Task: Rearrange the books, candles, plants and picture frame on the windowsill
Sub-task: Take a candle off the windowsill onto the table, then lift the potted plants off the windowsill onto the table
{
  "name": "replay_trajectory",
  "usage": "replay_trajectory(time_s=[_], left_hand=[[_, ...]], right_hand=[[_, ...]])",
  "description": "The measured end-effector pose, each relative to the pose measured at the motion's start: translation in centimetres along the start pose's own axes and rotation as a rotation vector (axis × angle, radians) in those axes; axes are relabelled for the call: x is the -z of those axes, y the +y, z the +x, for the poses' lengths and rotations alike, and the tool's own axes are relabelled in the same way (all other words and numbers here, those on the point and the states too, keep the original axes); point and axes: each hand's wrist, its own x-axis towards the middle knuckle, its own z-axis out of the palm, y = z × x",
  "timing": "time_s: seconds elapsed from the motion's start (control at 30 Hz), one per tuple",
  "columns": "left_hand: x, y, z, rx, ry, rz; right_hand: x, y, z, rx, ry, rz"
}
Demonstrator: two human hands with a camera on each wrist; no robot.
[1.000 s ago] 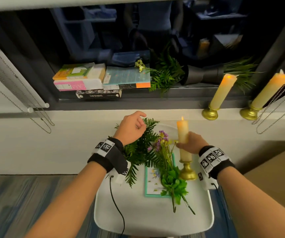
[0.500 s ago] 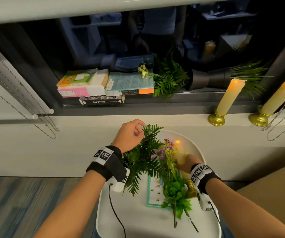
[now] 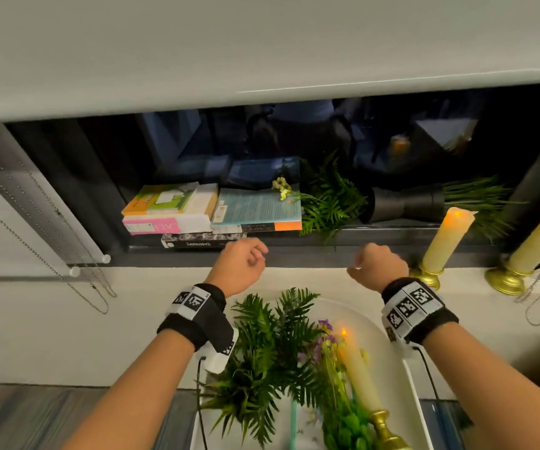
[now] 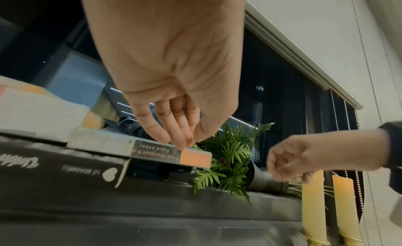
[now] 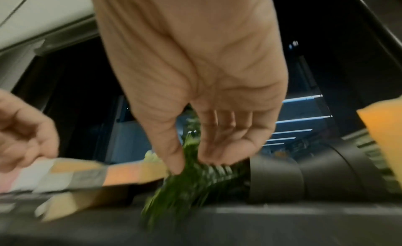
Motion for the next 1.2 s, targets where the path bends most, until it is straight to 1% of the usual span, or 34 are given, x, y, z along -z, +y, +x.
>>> replay_trajectory(time_s=[0.1,0.17,0.27,0.37,0.43,0.53,0.67,0.77,0.87,1.0,1.1,1.2], left_hand=[[1.0,0.7,2.7,-0.057,0.023,0.027],[1.2,1.3,4.3,-0.097,0.031,0.056],[1.0,1.8,6.6,-0.126,0.007,0.1],[0.2,2.0,8.4,-0.126,-0.036,0.121],[-0.4,2.1,9.4,-0.138,-0.052,0.184],[-0.9,2.3,10.6,-0.161,-0.014,0.284],[-0.8,1.5,12.8,-0.091,0.023,0.321],[-1.0,1.2,14.3,-0.042,-0.038,0.35],[-1.6,1.3,15.3,-0.051,-0.09,0.365],[-2.6,1.6,16.3,-0.052,-0.112,0.424],[-3.0,1.9,16.8,-0.038,-0.073,0.433],[-2.9,1.9,17.0,-0.077,0.003,0.449]], right_hand=[[3.6,-1.3,2.4,0.034,0.217,0.129],[4.5,-1.6,3.8,0.031,0.292,0.119],[4.2,-1.5,5.7,-0.018,0.349,0.053],[3.2,-1.4,7.5,-0.022,0.333,-0.039],[2.7,-1.2,8.6,-0.035,0.303,-0.064],[2.3,-0.9,10.0,-0.06,0.263,-0.066],[1.9,-0.8,11.3,-0.078,0.205,-0.105],[1.6,-0.5,12.3,-0.076,0.224,-0.137],[1.6,-0.2,13.0,-0.064,0.224,-0.169],[2.0,-0.2,13.6,-0.067,0.213,-0.2],[2.1,-0.1,13.8,-0.07,0.208,-0.212],[2.3,0.2,13.9,-0.061,0.206,-0.202]])
